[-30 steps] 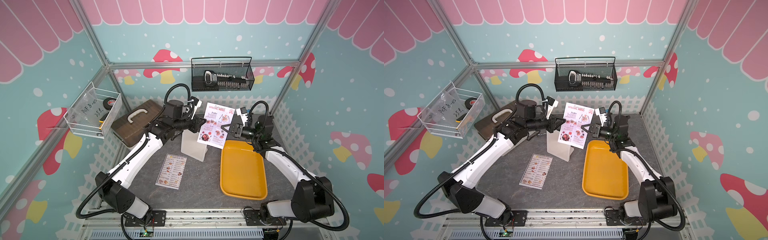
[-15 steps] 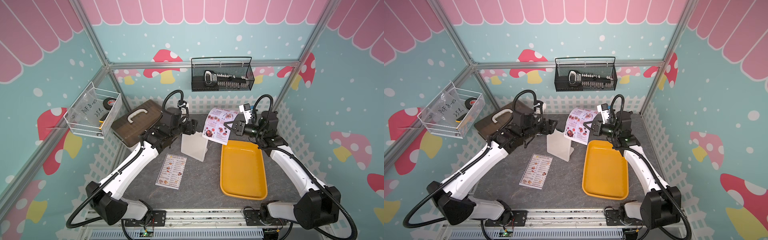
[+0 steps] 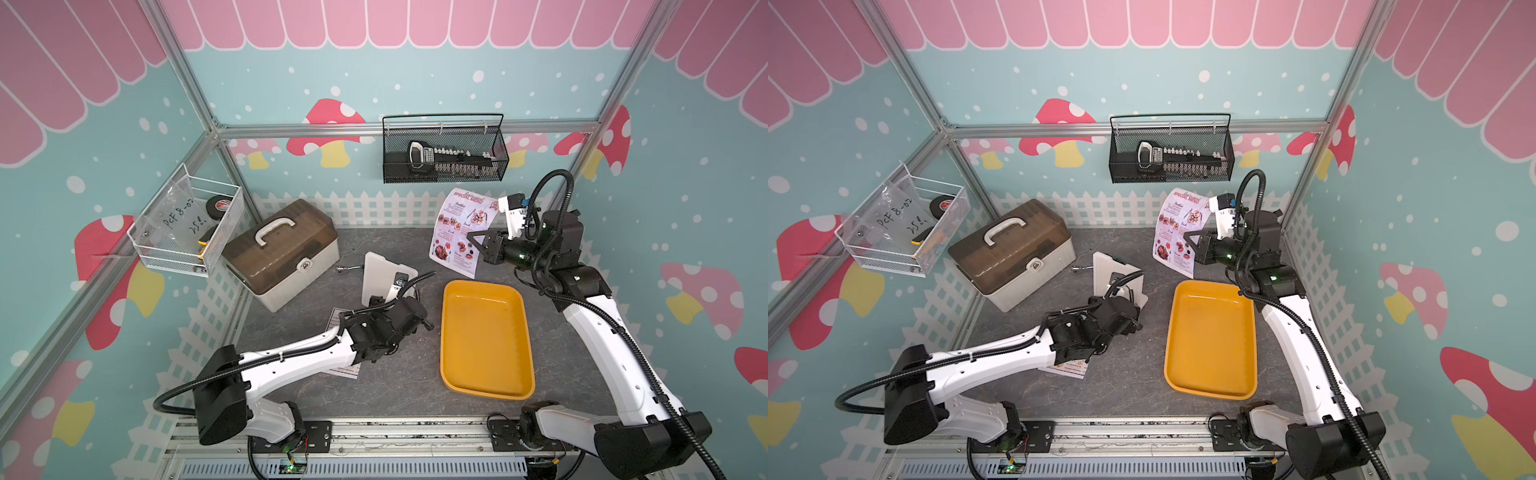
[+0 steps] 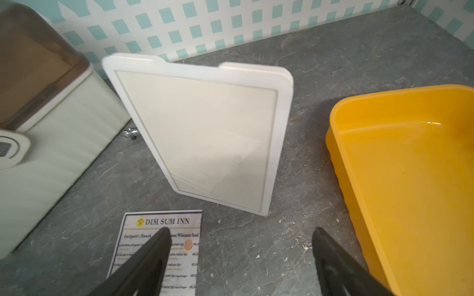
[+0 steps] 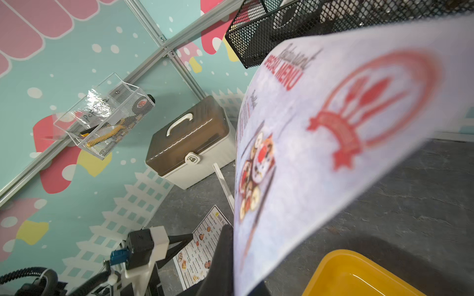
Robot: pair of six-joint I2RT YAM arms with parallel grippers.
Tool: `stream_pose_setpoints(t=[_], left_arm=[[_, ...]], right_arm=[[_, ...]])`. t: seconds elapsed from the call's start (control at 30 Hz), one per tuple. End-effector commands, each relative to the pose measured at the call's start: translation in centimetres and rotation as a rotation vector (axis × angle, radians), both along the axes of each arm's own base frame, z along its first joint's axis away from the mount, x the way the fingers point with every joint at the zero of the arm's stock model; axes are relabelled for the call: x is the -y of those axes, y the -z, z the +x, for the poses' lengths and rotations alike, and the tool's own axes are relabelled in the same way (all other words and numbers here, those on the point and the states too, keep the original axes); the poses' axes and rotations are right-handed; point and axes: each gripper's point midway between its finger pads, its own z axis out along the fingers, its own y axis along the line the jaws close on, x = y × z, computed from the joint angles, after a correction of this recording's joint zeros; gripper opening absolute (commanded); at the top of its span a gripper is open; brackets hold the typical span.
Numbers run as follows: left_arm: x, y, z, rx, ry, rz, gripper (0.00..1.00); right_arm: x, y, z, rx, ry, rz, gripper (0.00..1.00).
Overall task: Replace the menus in the menu holders
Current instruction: Adjust the menu holder at the center of the board.
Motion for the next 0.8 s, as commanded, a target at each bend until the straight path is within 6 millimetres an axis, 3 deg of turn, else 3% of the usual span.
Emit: stream_pose_setpoints(t=[0.0, 0.23, 0.43, 0.6, 0.77], left_arm=[[1.2, -1.6, 1.6, 0.101, -0.117, -0.088, 0.99], [3.0, -0.6, 3.6, 0.157, -0.229, 0.043, 1.0], [3.6, 1.7, 5.6, 0.136, -0.278, 0.057, 0.99], [2.8, 2.8, 6.8, 0.141, -0.311, 0.094, 1.0], [0.7, 4.1, 7.6, 0.122, -0.331, 0.129, 0.99]], right_arm=[[0.7, 0.4, 0.0, -0.012, 0.038, -0.055, 0.0], [1.2, 0.9, 0.4, -0.013, 0.062, -0.087, 0.0], [1.5, 1.5, 1.2, -0.02, 0.083, -0.123, 0.0], [2.1, 2.2, 1.7, -0.033, 0.11, -0.158, 0.0], [2.1, 2.5, 1.8, -0.036, 0.112, -0.171, 0.0]])
